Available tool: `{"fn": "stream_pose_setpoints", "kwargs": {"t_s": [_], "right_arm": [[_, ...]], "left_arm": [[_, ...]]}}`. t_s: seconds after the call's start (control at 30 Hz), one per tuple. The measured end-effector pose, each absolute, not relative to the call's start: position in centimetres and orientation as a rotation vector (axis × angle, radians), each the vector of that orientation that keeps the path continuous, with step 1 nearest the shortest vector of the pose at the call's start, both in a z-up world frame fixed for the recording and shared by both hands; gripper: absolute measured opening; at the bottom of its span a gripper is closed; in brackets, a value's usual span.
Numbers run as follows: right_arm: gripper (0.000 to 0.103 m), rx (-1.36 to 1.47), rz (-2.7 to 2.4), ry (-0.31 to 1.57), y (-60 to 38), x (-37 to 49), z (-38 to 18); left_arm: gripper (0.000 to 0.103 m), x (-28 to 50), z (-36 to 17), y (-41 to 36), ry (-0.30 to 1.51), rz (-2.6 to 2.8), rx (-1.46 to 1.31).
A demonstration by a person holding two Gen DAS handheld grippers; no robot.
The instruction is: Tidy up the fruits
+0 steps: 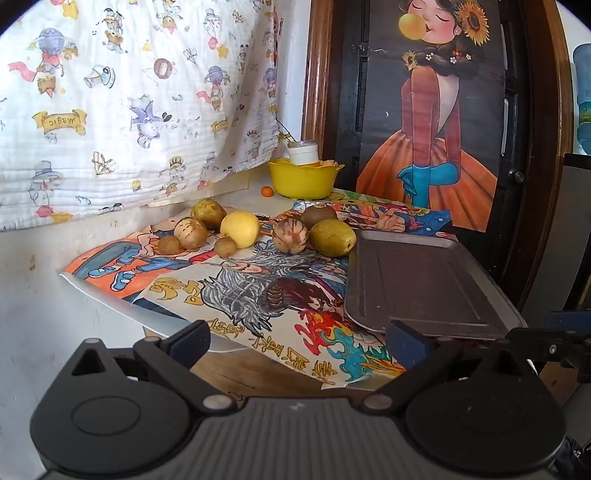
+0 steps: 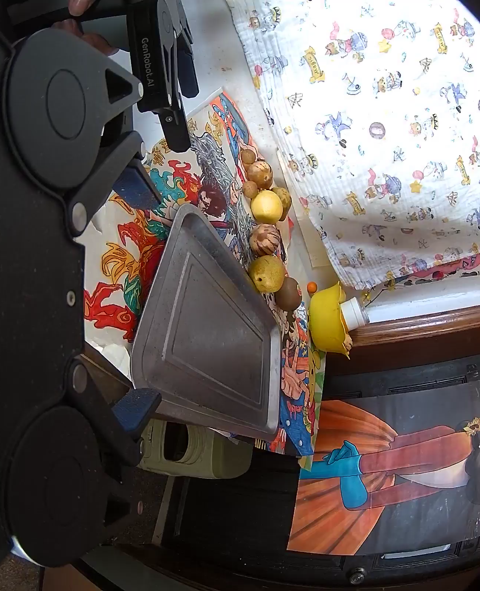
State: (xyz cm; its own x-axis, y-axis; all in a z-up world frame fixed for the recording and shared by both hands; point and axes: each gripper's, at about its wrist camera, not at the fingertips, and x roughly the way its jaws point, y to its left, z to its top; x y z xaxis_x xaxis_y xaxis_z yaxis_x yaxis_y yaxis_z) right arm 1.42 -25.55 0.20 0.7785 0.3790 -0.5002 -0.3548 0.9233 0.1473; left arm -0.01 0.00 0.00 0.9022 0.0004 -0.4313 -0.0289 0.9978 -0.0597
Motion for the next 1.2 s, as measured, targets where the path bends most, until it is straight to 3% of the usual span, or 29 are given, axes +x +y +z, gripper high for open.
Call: {"fn": "stream_pose_setpoints", "kwargs": {"t_s": [1.2], "right_arm": [[0.103,0.048,0.398,0.547,-25.53,1.40,0.16]], "left_arm": [[0.103,0.14,-0.26,0.22,0.451,0.014,-0.069]]}}
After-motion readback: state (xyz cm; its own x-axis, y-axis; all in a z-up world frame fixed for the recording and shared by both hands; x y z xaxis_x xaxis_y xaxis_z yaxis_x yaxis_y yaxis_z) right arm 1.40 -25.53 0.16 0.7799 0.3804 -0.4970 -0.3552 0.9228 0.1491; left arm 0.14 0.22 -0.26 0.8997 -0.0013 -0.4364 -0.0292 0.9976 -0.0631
